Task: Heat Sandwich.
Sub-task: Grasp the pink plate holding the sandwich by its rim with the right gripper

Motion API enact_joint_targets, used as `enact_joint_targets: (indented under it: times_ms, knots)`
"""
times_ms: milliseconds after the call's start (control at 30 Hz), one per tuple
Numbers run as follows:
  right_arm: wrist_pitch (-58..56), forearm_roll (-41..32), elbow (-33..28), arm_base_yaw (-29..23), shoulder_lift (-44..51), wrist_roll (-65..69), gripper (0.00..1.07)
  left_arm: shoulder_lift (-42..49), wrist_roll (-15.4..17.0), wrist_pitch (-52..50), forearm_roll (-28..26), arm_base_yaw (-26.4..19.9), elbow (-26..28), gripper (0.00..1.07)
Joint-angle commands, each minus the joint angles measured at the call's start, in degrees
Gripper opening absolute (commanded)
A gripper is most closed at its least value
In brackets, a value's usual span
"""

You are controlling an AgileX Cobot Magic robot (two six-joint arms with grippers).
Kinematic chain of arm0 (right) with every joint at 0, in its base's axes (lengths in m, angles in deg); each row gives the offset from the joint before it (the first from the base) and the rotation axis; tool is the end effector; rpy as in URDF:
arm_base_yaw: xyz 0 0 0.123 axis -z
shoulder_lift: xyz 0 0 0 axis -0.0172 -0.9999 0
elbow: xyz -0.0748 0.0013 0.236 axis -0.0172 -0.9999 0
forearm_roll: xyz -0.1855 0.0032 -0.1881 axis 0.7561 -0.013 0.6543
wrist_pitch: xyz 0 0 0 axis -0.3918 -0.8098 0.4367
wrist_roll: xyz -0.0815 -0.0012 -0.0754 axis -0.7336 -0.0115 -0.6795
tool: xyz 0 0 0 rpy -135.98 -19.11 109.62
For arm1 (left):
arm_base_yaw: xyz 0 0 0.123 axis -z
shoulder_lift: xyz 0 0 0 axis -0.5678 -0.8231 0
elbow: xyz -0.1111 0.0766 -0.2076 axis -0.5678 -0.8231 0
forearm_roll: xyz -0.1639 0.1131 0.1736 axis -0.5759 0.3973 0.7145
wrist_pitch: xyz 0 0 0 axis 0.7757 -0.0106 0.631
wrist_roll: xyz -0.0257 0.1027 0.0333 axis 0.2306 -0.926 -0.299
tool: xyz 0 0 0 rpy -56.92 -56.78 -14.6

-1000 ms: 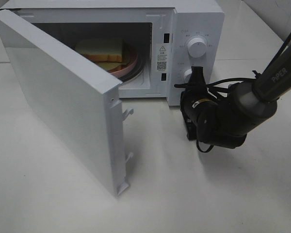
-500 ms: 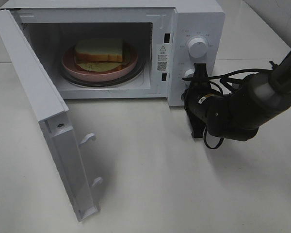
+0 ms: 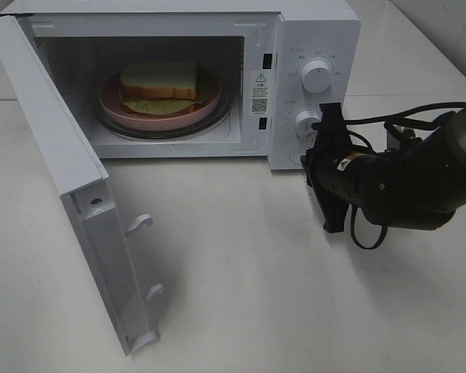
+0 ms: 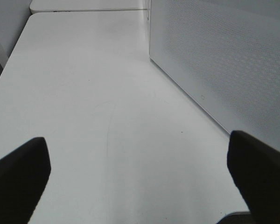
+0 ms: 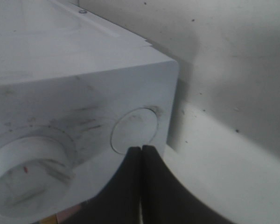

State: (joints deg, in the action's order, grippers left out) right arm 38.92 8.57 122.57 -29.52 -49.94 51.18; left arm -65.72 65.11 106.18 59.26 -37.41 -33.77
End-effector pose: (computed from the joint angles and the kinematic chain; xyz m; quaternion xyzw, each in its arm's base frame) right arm 0.3231 0.1383 0.0485 0.5517 0.6500 0.3969 0.3400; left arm 0.0584 -0.0060 0.2785 0.0192 0.8509 -0.0091 0.5249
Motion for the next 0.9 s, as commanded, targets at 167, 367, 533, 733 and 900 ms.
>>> enact_joint_targets:
  times_ms: [167,367,533,733,900]
  knots:
    - [-8.25,1.32,-4.93,0.34,7.28,-5.61,0.00,0.46,0.23,-0.63,-0.29,-0.11,-0.06,0.98]
    - [-19.25,5.56,-5.04,0.46,12.55,-13.98,0.00,0.46,0.23,-0.63,-0.29,-0.11,-0.06,0.98]
    - [-30.02,14.55,-3.15,0.46,14.55,-18.28,0.00,0.46,0.23,-0.63,-0.29,-0.11,-0.06,0.98]
    - [-45.32,22.46,2.58,0.46,14.67,-27.39,0.01,0.46,0.23,-0.63,-0.29,-0.11,-0.06,0.98]
    - [-57.12,20.11,7.79,0.46,14.67,-43.89,0.01,0.46,0.23,-0.63,-0.29,-0.11,-0.06,0.98]
